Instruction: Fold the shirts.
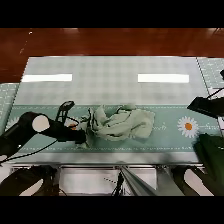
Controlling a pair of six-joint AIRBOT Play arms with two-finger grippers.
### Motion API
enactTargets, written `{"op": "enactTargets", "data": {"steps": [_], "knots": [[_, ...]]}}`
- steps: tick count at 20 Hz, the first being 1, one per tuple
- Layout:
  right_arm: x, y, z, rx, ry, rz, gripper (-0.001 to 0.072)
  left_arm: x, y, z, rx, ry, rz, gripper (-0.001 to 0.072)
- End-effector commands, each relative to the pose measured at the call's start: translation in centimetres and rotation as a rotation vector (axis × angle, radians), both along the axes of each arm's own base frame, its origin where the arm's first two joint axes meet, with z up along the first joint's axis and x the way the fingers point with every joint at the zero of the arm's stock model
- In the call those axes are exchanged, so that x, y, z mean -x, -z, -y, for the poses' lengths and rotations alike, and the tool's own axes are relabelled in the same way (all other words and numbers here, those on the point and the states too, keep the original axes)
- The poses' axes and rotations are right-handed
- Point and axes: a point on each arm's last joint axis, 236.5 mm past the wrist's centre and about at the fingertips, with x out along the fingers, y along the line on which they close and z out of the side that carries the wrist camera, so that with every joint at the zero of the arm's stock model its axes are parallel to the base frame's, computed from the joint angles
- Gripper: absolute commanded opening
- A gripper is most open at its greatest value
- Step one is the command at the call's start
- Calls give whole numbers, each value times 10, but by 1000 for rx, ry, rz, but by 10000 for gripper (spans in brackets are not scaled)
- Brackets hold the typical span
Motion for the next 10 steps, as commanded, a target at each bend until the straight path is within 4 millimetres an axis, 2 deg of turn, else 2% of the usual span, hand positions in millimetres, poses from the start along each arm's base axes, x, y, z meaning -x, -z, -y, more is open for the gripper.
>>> {"op": "enactTargets", "data": {"steps": [1, 2, 3, 7, 10], "knots": [[15, 20, -20, -92, -8, -47, 615, -6, 29, 9, -1, -19, -36, 588], [18, 23, -27, -121, -12, -58, 614, -4, 33, 9, -3, -27, -59, 136], [21, 26, -36, -159, -16, -66, 614, -3, 36, 10, -5, -25, -72, 21], [31, 41, -82, -355, -45, -64, 614, -6, 30, 11, 9, -4, -38, 22], [39, 59, -108, -445, -18, -68, 614, -11, 19, 13, 29, 3, 7, 22]]}}
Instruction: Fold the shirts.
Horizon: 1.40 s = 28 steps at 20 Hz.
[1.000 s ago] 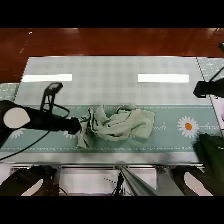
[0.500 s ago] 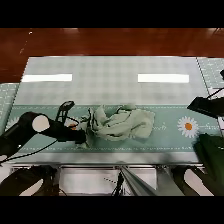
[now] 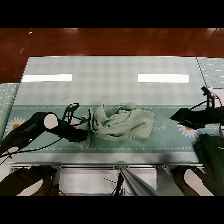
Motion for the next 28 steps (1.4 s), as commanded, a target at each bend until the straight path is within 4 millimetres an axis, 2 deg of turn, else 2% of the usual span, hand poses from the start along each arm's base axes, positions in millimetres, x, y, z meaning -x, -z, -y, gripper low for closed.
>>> {"op": "enactTargets", "data": {"steps": [1, 4, 7, 10, 13, 14, 16, 17, 18, 20, 22, 23, 24, 26, 27, 28], "knots": [[7, 17, -35, -111, 14, 3, 613, -6, -10, 3, 24, 7, 51, 22], [11, 35, -59, -79, -20, 2, 612, -9, -23, 5, 46, 6, 97, 22], [-4, 42, -77, -39, 16, 44, 590, -15, -35, 7, 68, 2, 150, 22], [-8, 50, -107, -25, 16, 45, 590, -31, -49, 10, 100, -21, 243, 22], [-3, 72, -137, -14, 38, -7, 590, -41, -59, 12, 122, -37, 304, 22], [0, 79, -145, -13, 36, -20, 542, -43, -63, 13, 127, -37, 314, 22], [-2, 76, -155, -31, 31, -13, 71, -50, -77, 17, 143, -30, 351, 22], [-9, 63, -158, -41, 12, 26, 43, -56, -89, 19, 156, -14, 389, 22], [-21, 41, -161, -51, -18, 101, 43, -63, -107, 23, 176, -1, 442, 22], [-50, -30, -161, -74, -62, 307, 43, -82, -162, 28, 218, 18, 589, 22], [-75, -131, -147, -68, -61, 584, 43, -99, -241, 24, 243, 27, 797, 22], [-81, -182, -136, -50, -48, 726, 43, -104, -289, 17, 245, 29, 924, 22], [-81, -236, -120, -17, -27, 874, 43, -105, -337, 9, 247, 26, 1044, 22], [-66, -328, -88, 60, 25, 1113, 43, -95, -434, -20, 220, 1, 1300, 22], [-55, -364, -71, 109, 54, 1208, 43, -84, -481, -38, 195, -21, 1424, 22], [-41, -398, -55, 163, 86, 1297, 43, -72, -518, -57, 163, -47, 1526, 22]]}}
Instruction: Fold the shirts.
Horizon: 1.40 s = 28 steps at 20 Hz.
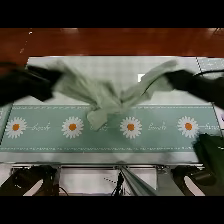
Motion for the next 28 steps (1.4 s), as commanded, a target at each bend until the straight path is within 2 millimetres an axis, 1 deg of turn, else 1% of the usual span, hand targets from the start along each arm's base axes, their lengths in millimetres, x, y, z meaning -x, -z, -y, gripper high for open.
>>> {"op": "enactTargets", "data": {"steps": [1, 2, 3, 4, 5, 6, 8, 10, 11, 12, 13, 14, 15, 16, 17, 19, 20, 21, 22, 24, 25, 26, 27, 28], "knots": [[50, -136, 61, 128, 174, 374, 43, 41, -145, -71, -27, -169, 388, 22], [63, -157, 77, 181, 230, 434, 43, 53, -163, -89, -45, -216, 428, 22], [74, -171, 90, 220, 281, 471, 42, 63, -170, -103, -65, -248, 429, 22], [84, -185, 101, 235, 325, 497, 43, 71, -169, -110, -64, -259, 400, 22], [93, -199, 106, 234, 346, 523, 42, 78, -165, -112, -21, -262, 350, 22], [104, -215, 106, 227, 351, 561, 43, 85, -162, -107, 31, -241, 307, 22], [125, -249, 106, 202, 361, 653, 43, 102, -164, -85, 107, -138, 281, 22], [145, -275, 108, 193, 377, 726, 42, 114, -163, -65, 158, -50, 251, 22], [152, -283, 109, 193, 384, 749, 42, 118, -160, -56, 170, -12, 224, 22], [158, -290, 110, 193, 390, 767, 42, 121, -151, -50, 165, 15, 185, 22], [161, -293, 112, 200, 397, 773, 42, 123, -136, -44, 142, 37, 129, 22], [159, -289, 116, 226, 414, 757, 42, 123, -118, -40, 114, 53, 67, 22], [151, -276, 123, 257, 434, 696, 42, 123, -95, -36, 77, 68, -7, 23], [138, -255, 129, 283, 445, 601, 42, 122, -70, -33, 38, 77, -85, 22], [121, -224, 134, 331, 440, 469, 42, 119, -45, -30, 2, 84, -158, 22], [88, -155, 142, 468, 398, 187, 42, 112, 8, -23, -54, 89, -307, 22], [70, -118, 142, 554, 343, 42, 42, 108, 34, -21, -74, 85, -376, 22], [53, -84, 142, 626, 281, -82, 42, 105, 65, -19, -105, 81, -449, 23], [34, -58, 139, 665, 223, -169, 42, 103, 94, -19, -134, 77, -516, 23], [-11, -13, 134, 710, 145, -284, 42, 101, 154, -18, -176, 63, -638, 23], [-36, 12, 130, 708, 116, -334, 42, 100, 181, -18, -187, 53, -683, 23], [-55, 37, 125, 696, 84, -384, 41, 99, 204, -17, -188, 43, -718, 22], [-72, 66, 118, 675, 47, -446, 42, 99, 228, -16, -179, 22, -756, 22], [-84, 93, 109, 646, 8, -506, 42, 100, 249, -15, -165, 6, -795, 23]]}}
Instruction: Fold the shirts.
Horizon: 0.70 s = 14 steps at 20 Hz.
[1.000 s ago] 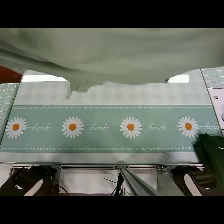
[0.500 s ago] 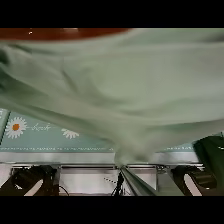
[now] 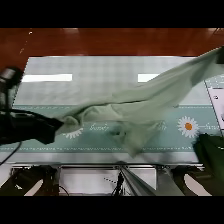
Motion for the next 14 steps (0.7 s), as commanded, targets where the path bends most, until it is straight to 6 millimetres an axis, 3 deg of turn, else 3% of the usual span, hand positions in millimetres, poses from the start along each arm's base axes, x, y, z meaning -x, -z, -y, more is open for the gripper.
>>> {"op": "enactTargets", "data": {"steps": [1, 4, 6, 7, 9, 10, 13, 14], "knots": [[-43, 104, -27, -89, -54, -270, 42, 8, 83, 3, 1, -53, -145, 22], [-61, 152, -53, -215, -57, -368, 42, 22, 118, 8, 22, -67, -229, 23], [-69, 168, -60, -251, -48, -389, 44, 24, 125, 7, 18, -72, -239, 23], [-71, 169, -61, -255, -50, -386, 87, 22, 125, 7, 23, -76, -230, 22], [-69, 163, -56, -206, -100, -373, 441, 15, 122, 9, 39, -86, -201, 23], [-64, 156, -47, -155, -116, -365, 456, 11, 121, 10, 46, -91, -188, 23], [-42, 134, 27, 75, 5, -370, 456, 6, 118, 12, 58, -99, -165, 23], [-29, 137, 47, 49, 72, -400, 456, 4, 117, 12, 61, -99, -157, 22]]}}
